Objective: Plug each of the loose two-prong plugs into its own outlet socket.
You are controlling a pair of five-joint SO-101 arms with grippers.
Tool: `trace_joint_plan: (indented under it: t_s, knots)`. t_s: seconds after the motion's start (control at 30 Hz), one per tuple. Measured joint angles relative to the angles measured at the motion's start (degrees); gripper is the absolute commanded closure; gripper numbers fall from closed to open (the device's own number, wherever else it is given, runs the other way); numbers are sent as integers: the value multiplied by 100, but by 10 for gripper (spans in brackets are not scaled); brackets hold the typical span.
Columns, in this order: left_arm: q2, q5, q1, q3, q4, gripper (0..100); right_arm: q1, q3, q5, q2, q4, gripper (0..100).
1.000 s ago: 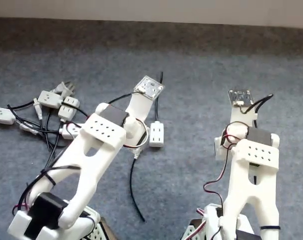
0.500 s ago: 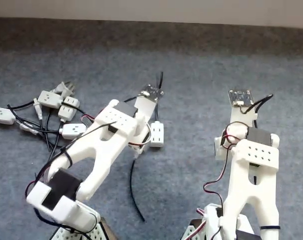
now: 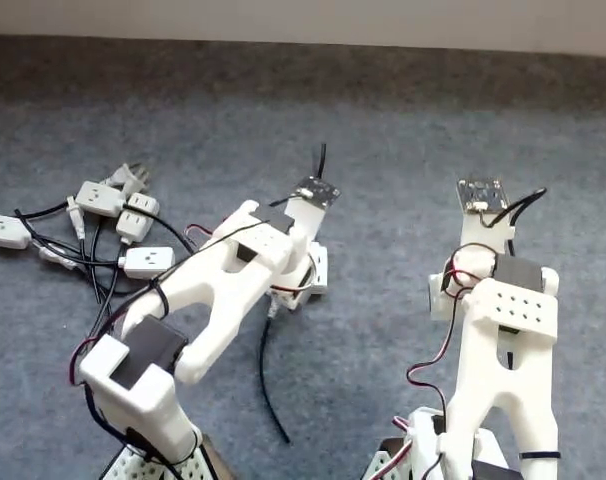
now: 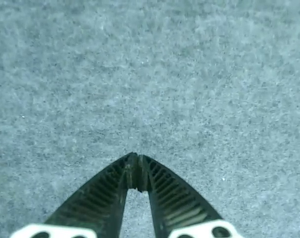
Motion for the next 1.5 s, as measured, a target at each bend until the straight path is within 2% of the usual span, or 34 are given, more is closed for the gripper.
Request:
trace_joint_plan:
  t_s: [0.1,0.4,0.77,0.87,1.07,1.23,1.33,1.5]
  knots:
    - [176,44,-9,-141,0,835,0,0,0,0,0,990]
    - [299,53,35,-237,0,988,0,0,0,0,0,990]
    - [299,44,26,-343,9,994,18,0,0,0,0,990]
    - [26,44,0,-624,299,994,18,0,0,0,0,990]
    - [-1301,44,-9,-791,853,994,18,0,0,0,0,990]
    - [-3042,44,9,114,835,994,18,0,0,0,0,990]
    - [-4360,44,0,1046,308,994,18,0,0,0,-193,990]
    - [-6576,44,9,3033,-1160,994,18,0,0,0,-501,991]
